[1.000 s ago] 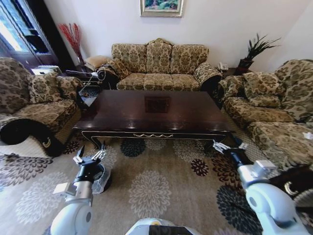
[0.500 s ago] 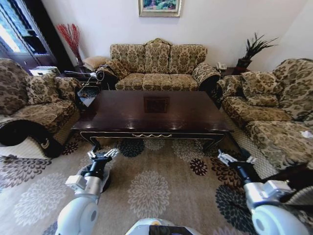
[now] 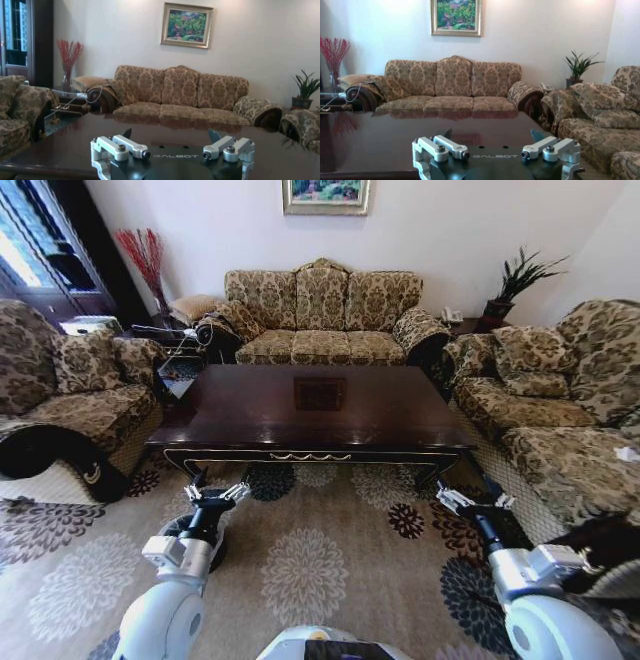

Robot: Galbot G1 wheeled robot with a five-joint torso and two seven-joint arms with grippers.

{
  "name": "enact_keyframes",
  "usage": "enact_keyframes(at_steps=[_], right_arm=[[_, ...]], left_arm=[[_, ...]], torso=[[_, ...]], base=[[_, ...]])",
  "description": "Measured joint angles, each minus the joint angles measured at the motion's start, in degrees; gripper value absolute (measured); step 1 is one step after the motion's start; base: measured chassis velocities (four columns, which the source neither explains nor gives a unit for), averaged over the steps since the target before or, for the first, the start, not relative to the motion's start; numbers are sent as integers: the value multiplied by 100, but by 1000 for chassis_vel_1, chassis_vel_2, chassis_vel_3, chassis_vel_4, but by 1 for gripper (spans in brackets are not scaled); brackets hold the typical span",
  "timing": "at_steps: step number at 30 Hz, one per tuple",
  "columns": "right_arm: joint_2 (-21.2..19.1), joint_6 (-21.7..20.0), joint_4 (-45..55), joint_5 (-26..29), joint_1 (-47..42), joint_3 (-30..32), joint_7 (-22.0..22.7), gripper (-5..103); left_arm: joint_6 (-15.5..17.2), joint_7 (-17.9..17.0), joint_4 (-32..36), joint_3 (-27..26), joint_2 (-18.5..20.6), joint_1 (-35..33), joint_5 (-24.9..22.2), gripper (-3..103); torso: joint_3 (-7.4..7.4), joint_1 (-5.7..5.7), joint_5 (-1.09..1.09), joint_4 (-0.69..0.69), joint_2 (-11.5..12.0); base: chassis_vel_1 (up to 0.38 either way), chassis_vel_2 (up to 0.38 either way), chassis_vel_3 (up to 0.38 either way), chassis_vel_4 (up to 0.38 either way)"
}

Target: Move to the front of the table and place the trash on the table into the trash bin.

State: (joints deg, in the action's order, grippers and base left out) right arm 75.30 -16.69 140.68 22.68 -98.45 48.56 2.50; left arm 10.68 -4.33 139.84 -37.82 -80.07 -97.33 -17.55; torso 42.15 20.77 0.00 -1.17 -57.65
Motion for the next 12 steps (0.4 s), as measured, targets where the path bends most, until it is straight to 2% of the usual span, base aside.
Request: enact_keyframes(at_steps=[12], right_arm=[[-6, -1, -10, 1, 4, 2, 1, 100]], left_arm=[[-2, 0, -6, -7, -7, 1, 0, 100]], torso=[[0, 0, 0, 0, 0]], base=[[0, 0, 0, 0]])
